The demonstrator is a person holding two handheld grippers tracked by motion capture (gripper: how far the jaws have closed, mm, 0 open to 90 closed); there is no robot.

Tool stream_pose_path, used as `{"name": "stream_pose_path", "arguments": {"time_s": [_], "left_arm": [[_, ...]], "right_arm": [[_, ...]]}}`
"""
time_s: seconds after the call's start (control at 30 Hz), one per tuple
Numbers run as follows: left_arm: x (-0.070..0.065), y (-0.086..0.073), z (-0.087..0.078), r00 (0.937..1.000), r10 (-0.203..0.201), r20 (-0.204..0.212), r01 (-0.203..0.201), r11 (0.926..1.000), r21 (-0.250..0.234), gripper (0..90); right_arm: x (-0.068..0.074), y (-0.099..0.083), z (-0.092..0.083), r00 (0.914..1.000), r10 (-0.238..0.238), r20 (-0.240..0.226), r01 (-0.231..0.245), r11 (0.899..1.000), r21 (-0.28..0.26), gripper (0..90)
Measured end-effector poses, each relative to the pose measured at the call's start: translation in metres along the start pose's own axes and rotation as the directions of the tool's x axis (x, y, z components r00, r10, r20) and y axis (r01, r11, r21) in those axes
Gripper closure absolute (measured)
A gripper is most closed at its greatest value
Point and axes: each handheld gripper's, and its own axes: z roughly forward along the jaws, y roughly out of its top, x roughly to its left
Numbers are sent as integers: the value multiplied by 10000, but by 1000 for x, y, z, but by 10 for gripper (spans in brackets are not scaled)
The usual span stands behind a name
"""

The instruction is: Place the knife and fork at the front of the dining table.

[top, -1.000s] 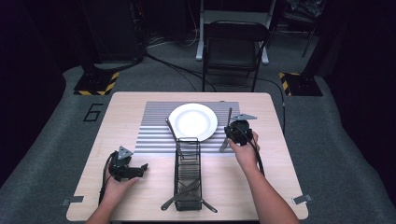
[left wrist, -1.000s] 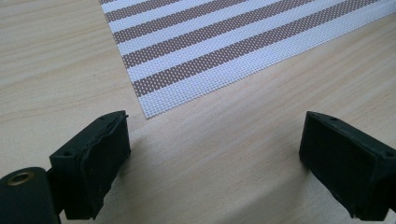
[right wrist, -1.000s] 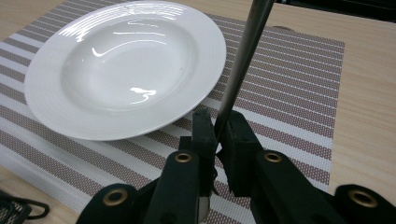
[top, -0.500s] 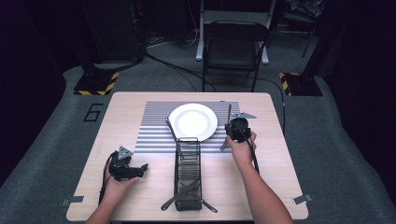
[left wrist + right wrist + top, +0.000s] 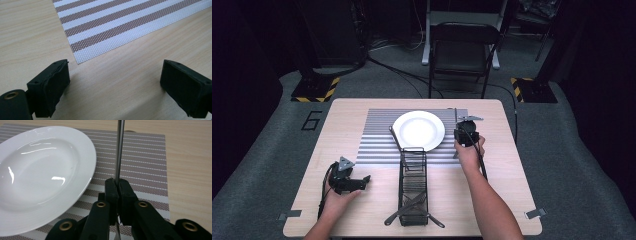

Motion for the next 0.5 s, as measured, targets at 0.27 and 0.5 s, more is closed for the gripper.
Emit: {"name": "stream_pose_path", "arguments": {"time_s": [0.27,0.5], "left_arm": [[0,0,0,10000,-4,-2,4,10000,4,87],[0,0,0,10000,7,-1,-7,10000,-2,88]], "right_arm": [[-8,-1,13,9984,527,189,-529,9985,134,868],[-9,-4,23,9947,960,376,-966,9952,139,867]]}}
